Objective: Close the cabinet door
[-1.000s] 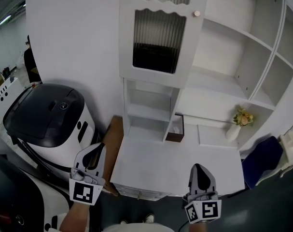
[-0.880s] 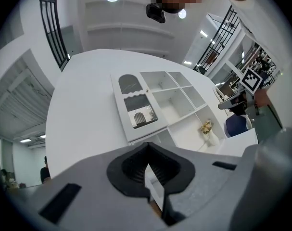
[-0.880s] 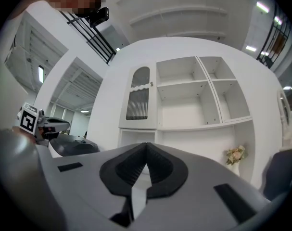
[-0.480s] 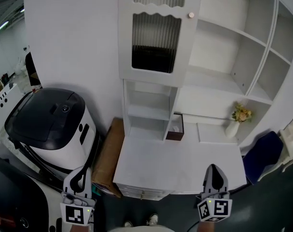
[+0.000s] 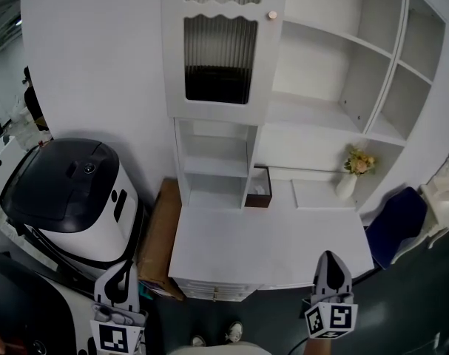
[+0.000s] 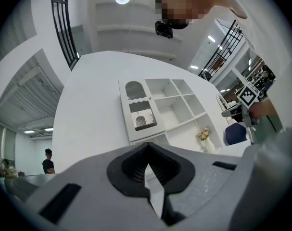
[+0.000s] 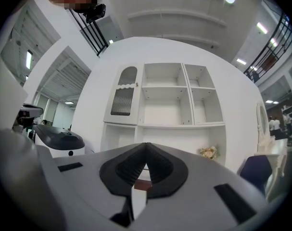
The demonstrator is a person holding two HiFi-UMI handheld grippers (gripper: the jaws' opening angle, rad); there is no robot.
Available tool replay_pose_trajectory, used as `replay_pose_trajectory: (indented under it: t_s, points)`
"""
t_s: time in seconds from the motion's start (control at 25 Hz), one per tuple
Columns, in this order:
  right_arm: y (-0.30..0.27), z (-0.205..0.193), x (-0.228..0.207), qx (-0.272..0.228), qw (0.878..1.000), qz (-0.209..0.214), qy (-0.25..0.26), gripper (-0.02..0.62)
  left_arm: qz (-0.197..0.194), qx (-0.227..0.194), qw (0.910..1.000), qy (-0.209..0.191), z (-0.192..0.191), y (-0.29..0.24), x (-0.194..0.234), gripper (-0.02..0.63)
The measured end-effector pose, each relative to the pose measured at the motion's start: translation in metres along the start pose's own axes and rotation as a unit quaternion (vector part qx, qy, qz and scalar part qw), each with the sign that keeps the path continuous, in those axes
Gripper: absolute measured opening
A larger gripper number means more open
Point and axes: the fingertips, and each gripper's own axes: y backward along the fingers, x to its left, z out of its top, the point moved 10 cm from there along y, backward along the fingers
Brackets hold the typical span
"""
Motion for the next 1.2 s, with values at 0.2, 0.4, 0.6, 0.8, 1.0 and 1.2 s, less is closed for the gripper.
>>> replay_pose_trajectory:
  t_s: [0.2, 0.4, 0.6, 0.8, 1.0, 1.2]
  points:
    - [0.008, 0.0, 0.005, 0.005, 1.0, 0.0, 0.004, -0.002, -0.002, -0.004, 1.0, 0.002, -0.002, 0.004, 0.002, 0.005]
    - [0.01, 0.002, 0.013, 0.004, 1.0, 0.011, 0.008, -0.002, 0.001, -0.007, 0.9999, 0.009, -0.002, 0.012, 0.004, 0.005]
    - [0.013, 0.004, 0.024, 0.004, 1.0, 0.023, 0.01, -0.002, 0.003, -0.014, 0.9999, 0.006, -0.002, 0.02, 0.005, 0.005]
    - [0.014, 0.005, 0.034, 0.011, 0.999, 0.033, 0.025, -0.002, 0.007, -0.017, 0.9998, 0.007, -0.003, 0.027, 0.005, 0.006]
    - [0.017, 0.004, 0.041, 0.01, 0.999, 0.042, 0.022, -0.002, 0.007, -0.001, 0.9998, 0.02, -0.006, 0.032, 0.004, 0.005]
    - [0.021, 0.001, 0.047, 0.013, 0.999, 0.045, 0.022, -0.002, 0.003, 0.001, 0.9997, 0.025, -0.008, 0.033, 0.003, 0.005]
